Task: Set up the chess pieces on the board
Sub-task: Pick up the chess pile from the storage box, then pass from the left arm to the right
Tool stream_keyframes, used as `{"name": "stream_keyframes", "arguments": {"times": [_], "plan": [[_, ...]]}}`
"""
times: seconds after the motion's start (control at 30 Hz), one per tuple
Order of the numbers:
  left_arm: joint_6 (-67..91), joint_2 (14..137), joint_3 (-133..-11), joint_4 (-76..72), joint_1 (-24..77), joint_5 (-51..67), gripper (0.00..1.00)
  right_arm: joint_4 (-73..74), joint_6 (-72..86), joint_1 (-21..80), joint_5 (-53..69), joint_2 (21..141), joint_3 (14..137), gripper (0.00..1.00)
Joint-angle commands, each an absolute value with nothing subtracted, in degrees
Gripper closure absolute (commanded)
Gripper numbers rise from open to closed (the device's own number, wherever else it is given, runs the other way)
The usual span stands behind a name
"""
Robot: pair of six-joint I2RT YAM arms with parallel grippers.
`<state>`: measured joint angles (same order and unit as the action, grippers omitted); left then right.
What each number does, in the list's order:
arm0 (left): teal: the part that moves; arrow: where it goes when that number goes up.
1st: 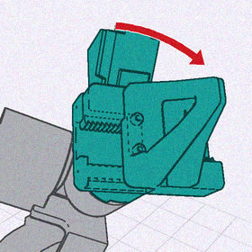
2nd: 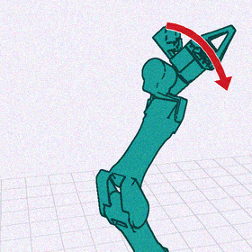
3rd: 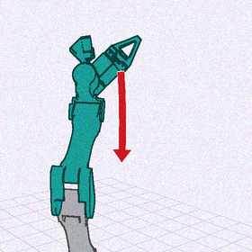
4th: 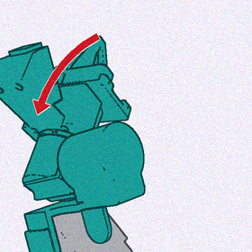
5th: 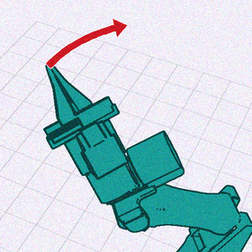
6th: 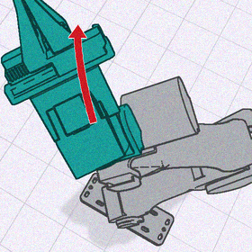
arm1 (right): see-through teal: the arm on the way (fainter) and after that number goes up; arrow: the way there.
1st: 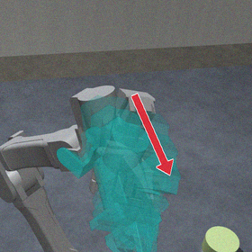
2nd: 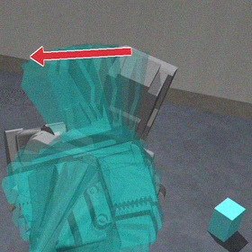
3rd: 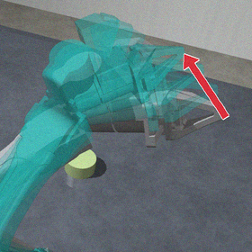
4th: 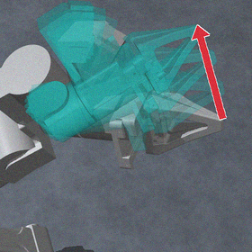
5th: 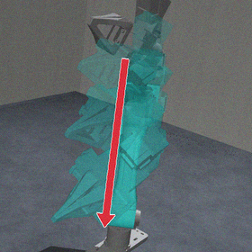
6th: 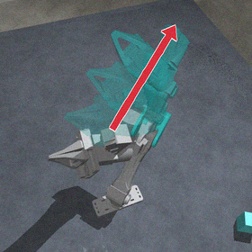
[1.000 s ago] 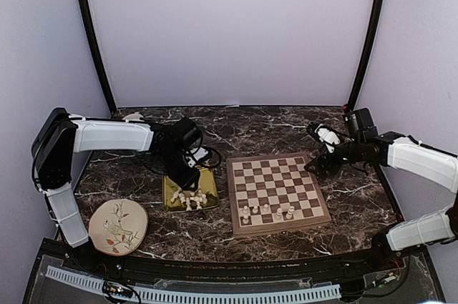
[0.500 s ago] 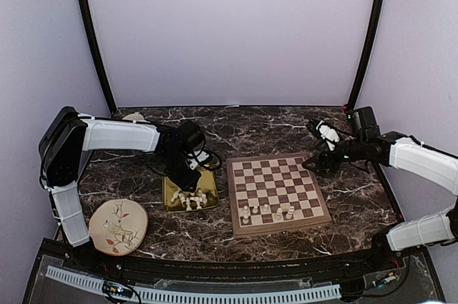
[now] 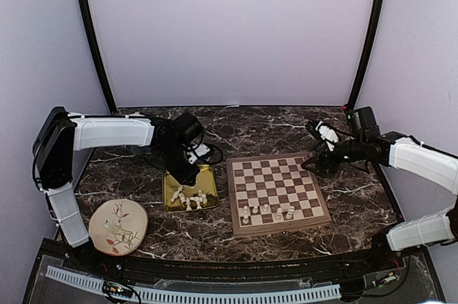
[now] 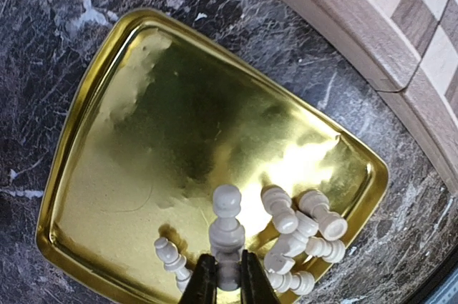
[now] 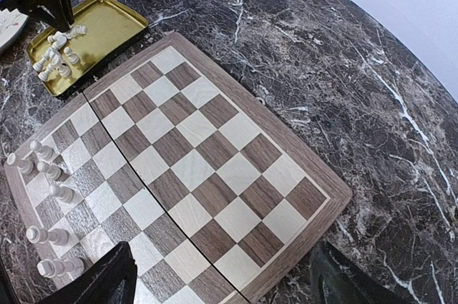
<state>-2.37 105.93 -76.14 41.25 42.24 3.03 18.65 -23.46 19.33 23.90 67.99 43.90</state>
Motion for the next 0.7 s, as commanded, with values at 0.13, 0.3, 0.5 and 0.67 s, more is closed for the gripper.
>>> {"name": "stream_keyframes", "arguments": {"times": [0.13, 0.3, 0.5, 0.67], "plan": [[-7.7, 97.8, -76.3, 36.7, 42.9, 10.0, 0.98, 19.8, -20.1, 19.0, 30.6, 71.2, 48.7, 0.2], [-10.2, 94.5, -74.7, 32.1, 44.6, 11.9, 0.98, 26.4, -16.7, 19.0, 41.2, 80.2, 58.1, 0.26], [-10.7, 91.7, -73.1, 26.7, 47.2, 13.2, 0.98, 38.1, -11.2, 20.8, 55.7, 97.2, 74.4, 0.46], [-10.0, 92.0, -74.2, 24.7, 49.5, 14.1, 0.98, 43.5, -9.7, 25.7, 61.5, 105.7, 84.9, 0.51]]}}
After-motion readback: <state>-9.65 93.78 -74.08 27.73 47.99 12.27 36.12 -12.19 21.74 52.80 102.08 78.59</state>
